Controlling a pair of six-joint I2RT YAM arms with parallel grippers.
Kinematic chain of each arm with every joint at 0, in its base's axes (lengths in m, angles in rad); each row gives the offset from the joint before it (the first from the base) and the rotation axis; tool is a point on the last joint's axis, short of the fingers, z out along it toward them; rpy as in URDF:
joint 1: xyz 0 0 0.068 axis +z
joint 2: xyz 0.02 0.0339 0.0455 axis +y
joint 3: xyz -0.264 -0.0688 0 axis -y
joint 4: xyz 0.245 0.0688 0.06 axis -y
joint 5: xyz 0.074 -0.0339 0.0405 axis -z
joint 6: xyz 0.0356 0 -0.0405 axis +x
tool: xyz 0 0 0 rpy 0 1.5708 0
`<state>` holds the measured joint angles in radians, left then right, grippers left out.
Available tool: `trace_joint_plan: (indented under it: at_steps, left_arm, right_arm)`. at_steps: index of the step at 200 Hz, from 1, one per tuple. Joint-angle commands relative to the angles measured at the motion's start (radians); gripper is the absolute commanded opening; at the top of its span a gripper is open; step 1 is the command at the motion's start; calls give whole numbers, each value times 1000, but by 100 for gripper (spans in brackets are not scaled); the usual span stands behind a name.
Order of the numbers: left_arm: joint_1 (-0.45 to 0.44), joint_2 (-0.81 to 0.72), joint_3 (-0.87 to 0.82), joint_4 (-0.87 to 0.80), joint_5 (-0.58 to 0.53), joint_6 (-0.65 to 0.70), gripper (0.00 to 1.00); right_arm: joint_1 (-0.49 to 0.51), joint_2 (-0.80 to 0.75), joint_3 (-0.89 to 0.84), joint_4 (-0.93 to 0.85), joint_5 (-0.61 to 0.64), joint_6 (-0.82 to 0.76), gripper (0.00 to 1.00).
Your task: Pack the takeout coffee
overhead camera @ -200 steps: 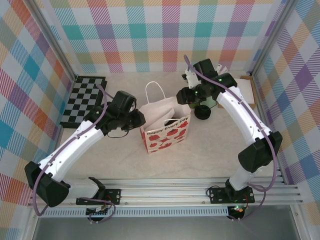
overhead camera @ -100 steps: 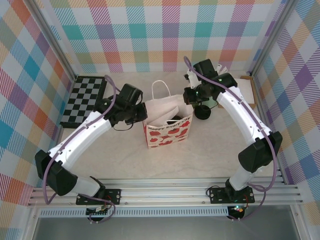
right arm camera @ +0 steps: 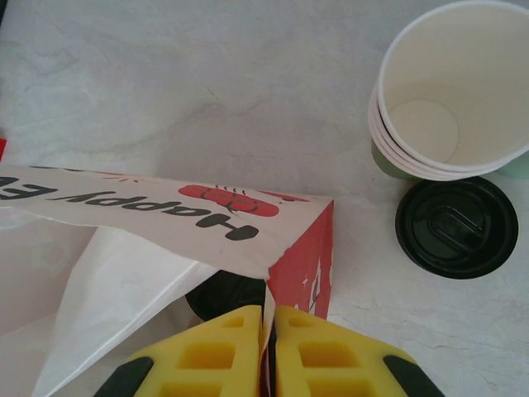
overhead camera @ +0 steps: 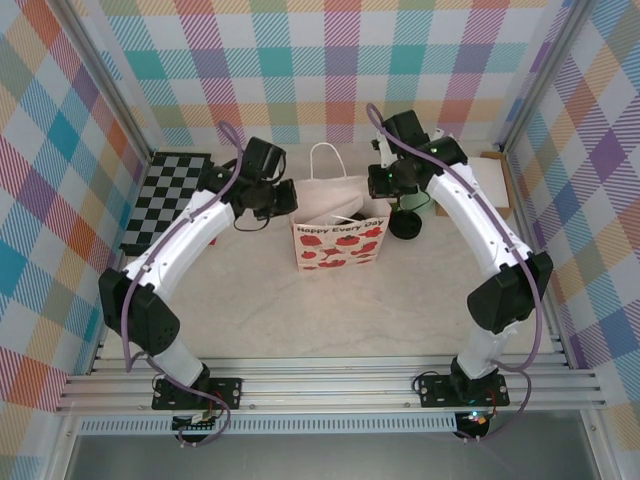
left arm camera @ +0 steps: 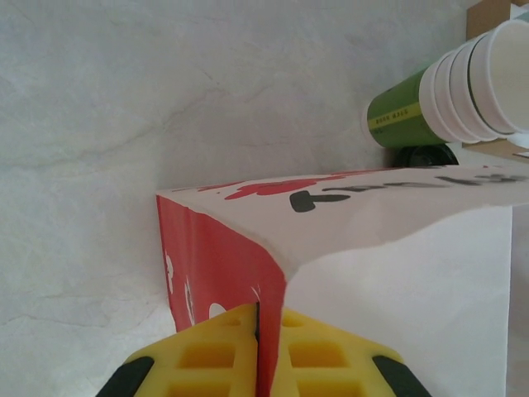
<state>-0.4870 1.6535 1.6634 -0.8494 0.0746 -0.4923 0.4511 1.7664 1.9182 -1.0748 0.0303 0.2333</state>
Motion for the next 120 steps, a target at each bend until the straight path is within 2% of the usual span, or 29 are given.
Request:
trace_joint_plan:
  at_steps: [1, 17, 34, 61, 99, 120]
  left_arm:
    - [19, 32, 69, -26, 38, 55, 9]
    - [23, 52, 99, -39, 49, 71, 12]
    - [32, 73, 133, -61, 57, 91, 19]
    - [67, 71, 185, -106, 57, 118, 38]
    - [123, -59, 156, -98, 24, 153, 55]
    - [153, -171, 51, -19, -27, 179, 67]
  right_arm:
    - [-8, 3, 47, -42, 9, 32, 13]
    - [-8, -1, 61, -61, 18, 33, 14]
    - [-9, -6, 71, -84, 30, 37, 20]
    - [-13, -55, 72, -90, 38, 42, 44]
    - [-38, -181, 2, -31, 31, 31, 60]
    - [-74, -281, -119, 71, 45, 45, 71]
